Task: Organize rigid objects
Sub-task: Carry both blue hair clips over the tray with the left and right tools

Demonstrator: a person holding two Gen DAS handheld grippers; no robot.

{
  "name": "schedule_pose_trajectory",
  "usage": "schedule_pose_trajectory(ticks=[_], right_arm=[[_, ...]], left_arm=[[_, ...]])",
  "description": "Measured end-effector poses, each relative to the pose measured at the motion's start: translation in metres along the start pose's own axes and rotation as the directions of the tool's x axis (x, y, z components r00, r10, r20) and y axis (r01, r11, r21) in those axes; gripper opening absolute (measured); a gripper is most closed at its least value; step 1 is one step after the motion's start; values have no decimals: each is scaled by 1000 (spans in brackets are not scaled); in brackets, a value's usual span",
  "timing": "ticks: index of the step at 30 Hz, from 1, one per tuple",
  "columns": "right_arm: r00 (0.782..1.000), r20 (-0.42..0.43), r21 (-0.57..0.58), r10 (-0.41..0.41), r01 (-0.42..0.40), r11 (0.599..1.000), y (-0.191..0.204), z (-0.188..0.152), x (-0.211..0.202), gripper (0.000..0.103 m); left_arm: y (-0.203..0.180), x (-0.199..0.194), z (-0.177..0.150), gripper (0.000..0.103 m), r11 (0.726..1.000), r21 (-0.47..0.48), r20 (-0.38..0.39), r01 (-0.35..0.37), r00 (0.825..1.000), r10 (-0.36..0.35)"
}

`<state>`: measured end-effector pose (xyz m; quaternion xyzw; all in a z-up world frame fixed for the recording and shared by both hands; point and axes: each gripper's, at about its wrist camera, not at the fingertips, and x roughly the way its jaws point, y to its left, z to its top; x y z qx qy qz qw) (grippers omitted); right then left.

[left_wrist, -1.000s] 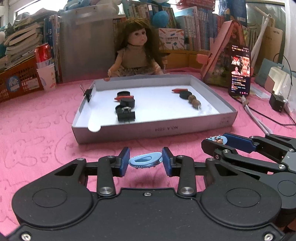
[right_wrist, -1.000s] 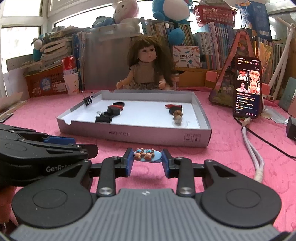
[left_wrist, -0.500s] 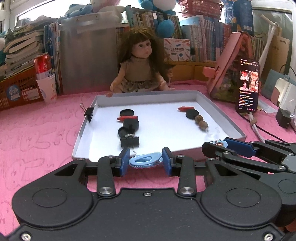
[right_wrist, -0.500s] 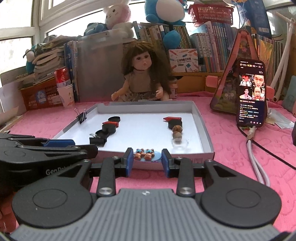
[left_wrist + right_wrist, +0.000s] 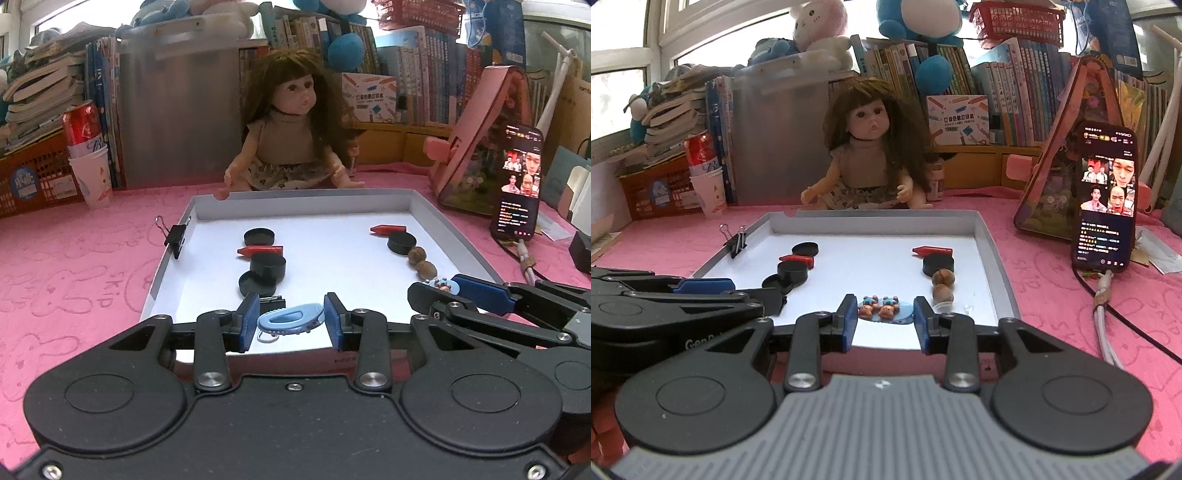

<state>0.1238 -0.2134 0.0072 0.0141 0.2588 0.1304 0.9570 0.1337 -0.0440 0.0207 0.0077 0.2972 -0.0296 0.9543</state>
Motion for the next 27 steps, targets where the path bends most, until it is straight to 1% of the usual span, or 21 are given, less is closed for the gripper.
schedule_pose_trajectory(ticks=[10, 16, 20, 24, 27], right_arm=[[1000, -27, 13, -10, 10, 1000, -3, 5, 22, 39], [999, -36, -9, -17, 17, 1000, -1, 10, 32, 39], [998, -63, 6, 5, -5, 1000, -5, 14, 41, 39], [996, -82, 6, 24, -23, 1000, -7, 18, 49, 39], [993, -105, 34, 61, -57, 998, -12, 22, 55, 39]], left_arm=[[2, 23, 7, 35, 1000, -11, -22, -10, 1000, 10], [5, 33, 11, 35, 1000, -21, -34, -9, 999, 8], [11, 44, 16, 36, 999, -48, -62, 13, 998, -16], [13, 50, 19, 36, 999, -42, -68, 17, 997, -19], [18, 55, 25, 36, 998, -56, -81, 41, 996, -46]])
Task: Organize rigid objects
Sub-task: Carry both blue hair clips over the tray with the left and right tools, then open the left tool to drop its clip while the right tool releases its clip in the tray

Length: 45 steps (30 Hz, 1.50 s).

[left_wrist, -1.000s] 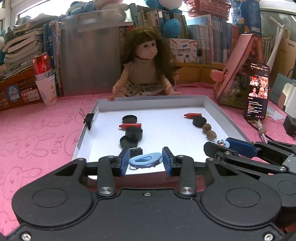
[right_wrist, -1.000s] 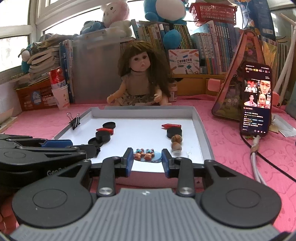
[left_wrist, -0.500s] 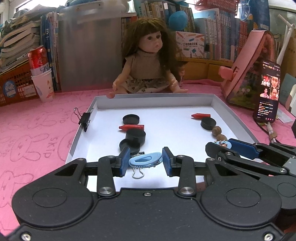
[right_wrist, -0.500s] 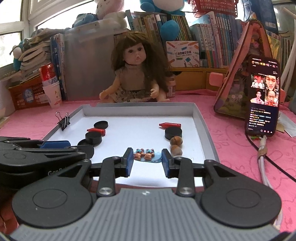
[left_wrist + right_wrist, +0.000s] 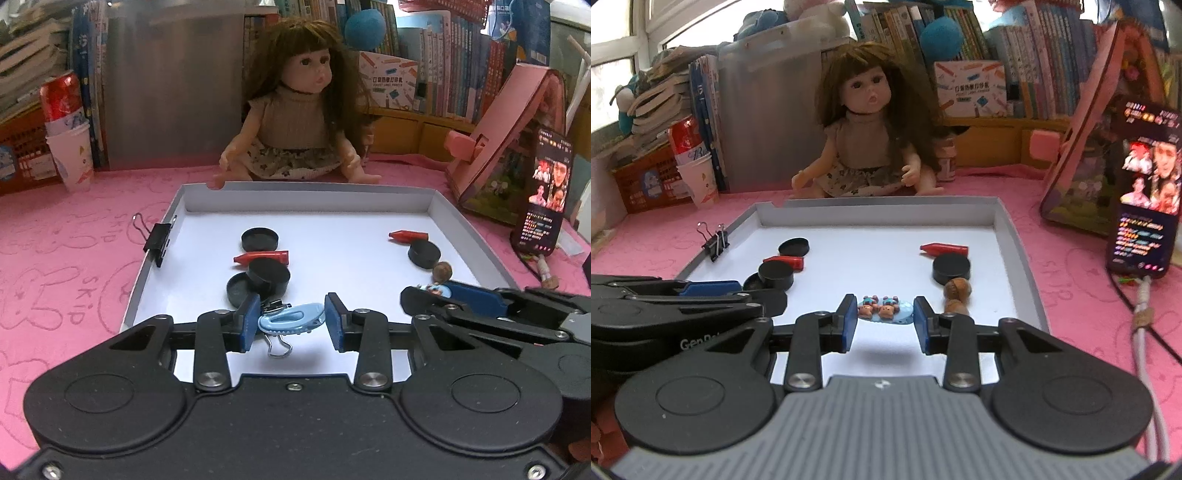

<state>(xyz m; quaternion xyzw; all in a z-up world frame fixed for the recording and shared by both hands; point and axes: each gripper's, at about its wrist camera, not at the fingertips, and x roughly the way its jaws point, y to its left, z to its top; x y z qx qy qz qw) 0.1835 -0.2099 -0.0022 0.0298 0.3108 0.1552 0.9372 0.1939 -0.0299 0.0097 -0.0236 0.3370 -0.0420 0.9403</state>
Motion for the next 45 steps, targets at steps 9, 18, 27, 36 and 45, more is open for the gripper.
schedule_pose_trajectory(ticks=[9, 18, 27, 36, 45], right_arm=[[995, -68, 112, 75, -67, 991, -19, 21, 12, 40], [987, -122, 159, 108, -88, 983, -27, 25, 19, 40], [979, -152, 184, 134, -105, 977, -34, 23, 19, 40], [974, -175, 172, 145, -115, 978, -34, 20, 14, 40], [980, -173, 101, 95, -78, 992, -28, 17, 11, 40]], left_arm=[[19, 8, 28, 36, 998, -50, -53, 45, 997, -47], [18, 13, 25, 36, 999, -25, -86, 47, 995, -49], [14, 0, 16, 36, 996, -22, -94, 87, 992, -89], [15, -17, -3, 36, 992, 17, -136, 127, 983, -123], [13, 0, -9, 36, 997, 57, -114, 59, 992, -53]])
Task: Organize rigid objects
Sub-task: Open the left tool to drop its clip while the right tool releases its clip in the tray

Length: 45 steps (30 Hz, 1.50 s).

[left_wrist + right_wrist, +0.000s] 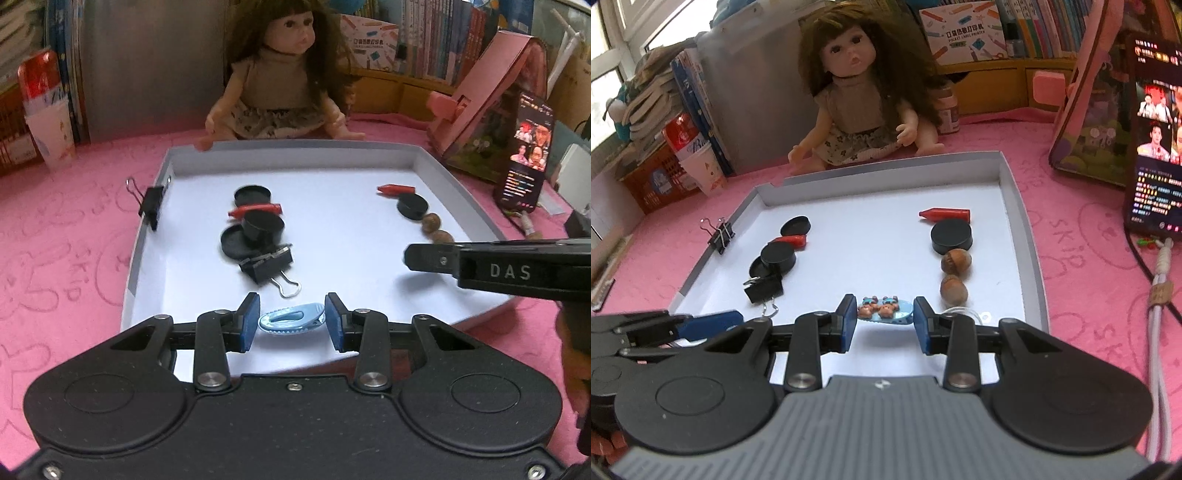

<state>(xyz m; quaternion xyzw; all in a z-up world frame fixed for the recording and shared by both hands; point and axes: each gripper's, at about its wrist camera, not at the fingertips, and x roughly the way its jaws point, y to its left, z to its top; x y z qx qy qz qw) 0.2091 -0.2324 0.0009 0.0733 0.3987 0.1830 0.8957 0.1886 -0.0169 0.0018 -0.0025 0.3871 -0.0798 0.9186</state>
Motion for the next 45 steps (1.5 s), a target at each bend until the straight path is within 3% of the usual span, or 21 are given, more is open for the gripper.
schedule_pose_trajectory(ticks=[18, 21, 25, 45], right_arm=[[998, 26, -53, -61, 62, 997, 6, 4, 10, 41], [997, 29, -57, -66, 68, 996, 7, 3, 12, 45], [997, 29, -63, -69, 71, 996, 8, 2, 13, 57], [993, 92, -68, -79, 86, 994, 12, 6, -4, 76]], left_arm=[[-1, 22, 11, 36, 997, 5, 59, -83, 995, 83], [-2, 22, 10, 37, 996, 12, 62, -89, 994, 89], [-3, 22, 10, 38, 995, 16, 62, -95, 994, 94], [-5, -1, 13, 61, 997, 1, 92, -82, 992, 81]])
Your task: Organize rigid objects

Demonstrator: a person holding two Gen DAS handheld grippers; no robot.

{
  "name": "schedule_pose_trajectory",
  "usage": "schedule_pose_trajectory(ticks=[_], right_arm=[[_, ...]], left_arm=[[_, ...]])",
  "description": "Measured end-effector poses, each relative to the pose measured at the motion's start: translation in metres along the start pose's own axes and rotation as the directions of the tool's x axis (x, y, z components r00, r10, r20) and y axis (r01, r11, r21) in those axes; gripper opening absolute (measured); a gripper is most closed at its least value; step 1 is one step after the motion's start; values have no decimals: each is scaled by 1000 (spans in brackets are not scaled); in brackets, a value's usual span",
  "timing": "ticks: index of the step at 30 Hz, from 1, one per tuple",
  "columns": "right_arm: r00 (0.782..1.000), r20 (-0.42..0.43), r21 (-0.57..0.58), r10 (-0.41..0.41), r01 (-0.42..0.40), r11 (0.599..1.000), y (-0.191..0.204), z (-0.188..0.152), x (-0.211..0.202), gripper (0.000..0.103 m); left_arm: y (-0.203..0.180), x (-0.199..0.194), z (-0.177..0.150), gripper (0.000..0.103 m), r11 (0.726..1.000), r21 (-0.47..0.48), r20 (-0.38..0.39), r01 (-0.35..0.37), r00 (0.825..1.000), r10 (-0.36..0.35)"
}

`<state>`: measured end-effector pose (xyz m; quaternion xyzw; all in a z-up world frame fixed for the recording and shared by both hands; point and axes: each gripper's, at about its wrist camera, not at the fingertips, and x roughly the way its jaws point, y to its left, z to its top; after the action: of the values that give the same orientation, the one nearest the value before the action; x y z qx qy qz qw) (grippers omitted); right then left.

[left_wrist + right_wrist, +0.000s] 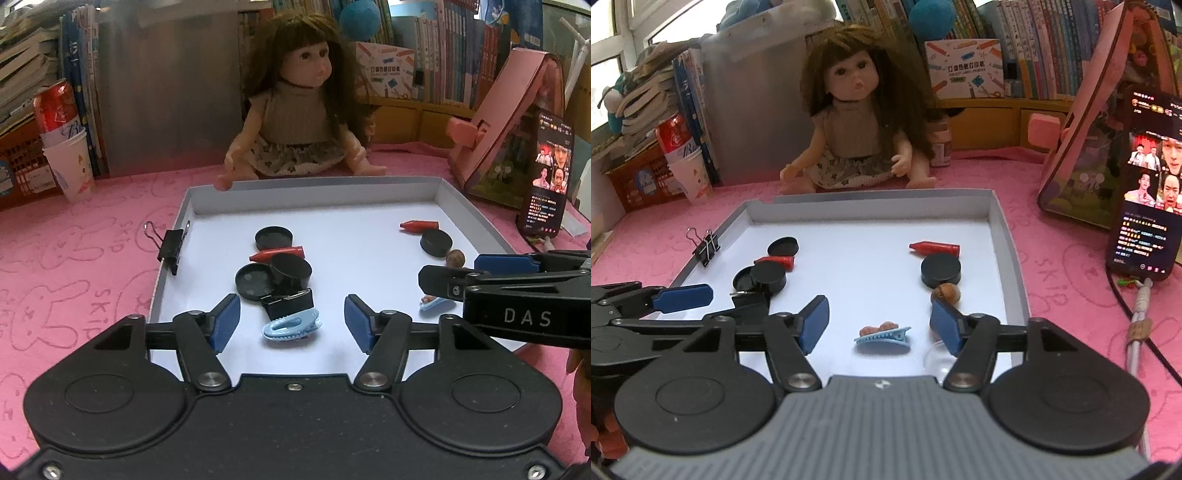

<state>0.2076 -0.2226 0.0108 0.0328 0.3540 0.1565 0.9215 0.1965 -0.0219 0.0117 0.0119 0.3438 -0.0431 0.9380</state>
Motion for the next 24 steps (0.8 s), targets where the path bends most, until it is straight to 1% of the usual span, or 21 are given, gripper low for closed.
schedule_pose_trajectory(ticks=[8, 17, 24], right_arm=[[999, 38, -3, -20, 20, 1000, 2, 1, -13, 83], [996, 83, -28, -31, 34, 999, 8, -3, -34, 85], [995, 98, -27, -35, 37, 999, 11, -11, -46, 87]], left_arm=[[3, -17, 1, 67, 1000, -5, 21, 4, 1000, -3], [5, -40, -6, 69, 1000, -16, 50, 23, 999, -23], [7, -54, -16, 71, 999, -31, 55, 42, 998, -40]])
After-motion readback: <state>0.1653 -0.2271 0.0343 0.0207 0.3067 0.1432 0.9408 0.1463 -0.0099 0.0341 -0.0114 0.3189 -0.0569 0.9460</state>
